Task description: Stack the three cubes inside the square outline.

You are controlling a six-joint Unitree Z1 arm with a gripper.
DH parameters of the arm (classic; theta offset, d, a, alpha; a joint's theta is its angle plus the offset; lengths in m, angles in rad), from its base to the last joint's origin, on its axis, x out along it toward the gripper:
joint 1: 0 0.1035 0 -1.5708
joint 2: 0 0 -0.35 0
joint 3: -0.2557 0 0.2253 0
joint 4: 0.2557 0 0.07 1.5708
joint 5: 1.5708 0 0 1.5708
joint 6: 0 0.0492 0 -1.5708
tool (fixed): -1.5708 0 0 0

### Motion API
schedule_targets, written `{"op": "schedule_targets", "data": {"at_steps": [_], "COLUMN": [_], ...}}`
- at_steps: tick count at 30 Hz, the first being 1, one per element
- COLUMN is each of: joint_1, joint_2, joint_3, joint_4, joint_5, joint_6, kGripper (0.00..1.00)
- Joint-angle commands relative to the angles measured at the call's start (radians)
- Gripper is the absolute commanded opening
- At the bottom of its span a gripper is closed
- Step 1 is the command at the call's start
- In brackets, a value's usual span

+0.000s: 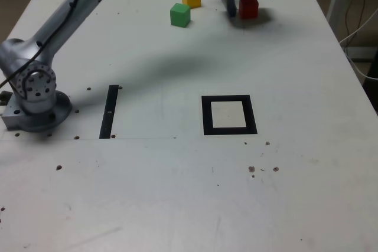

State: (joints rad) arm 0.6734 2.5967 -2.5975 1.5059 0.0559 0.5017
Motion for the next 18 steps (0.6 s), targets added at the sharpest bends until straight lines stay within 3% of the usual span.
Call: {"op": "schedule_targets", "data": {"at_steps": [1, 10, 18], "joint_1": [0.003, -0.008, -0.025], "joint_2": [0.014, 0.030, 0.032], "joint_3": [-0.015, -0.042, -0.058], "joint_4": [0.004, 0.022, 0.038], "joint_5": [0.004, 0.031, 0.051], "joint_6": [0.001, -0.003, -0.003], "kGripper": [0.97, 0.84, 0.65]}}
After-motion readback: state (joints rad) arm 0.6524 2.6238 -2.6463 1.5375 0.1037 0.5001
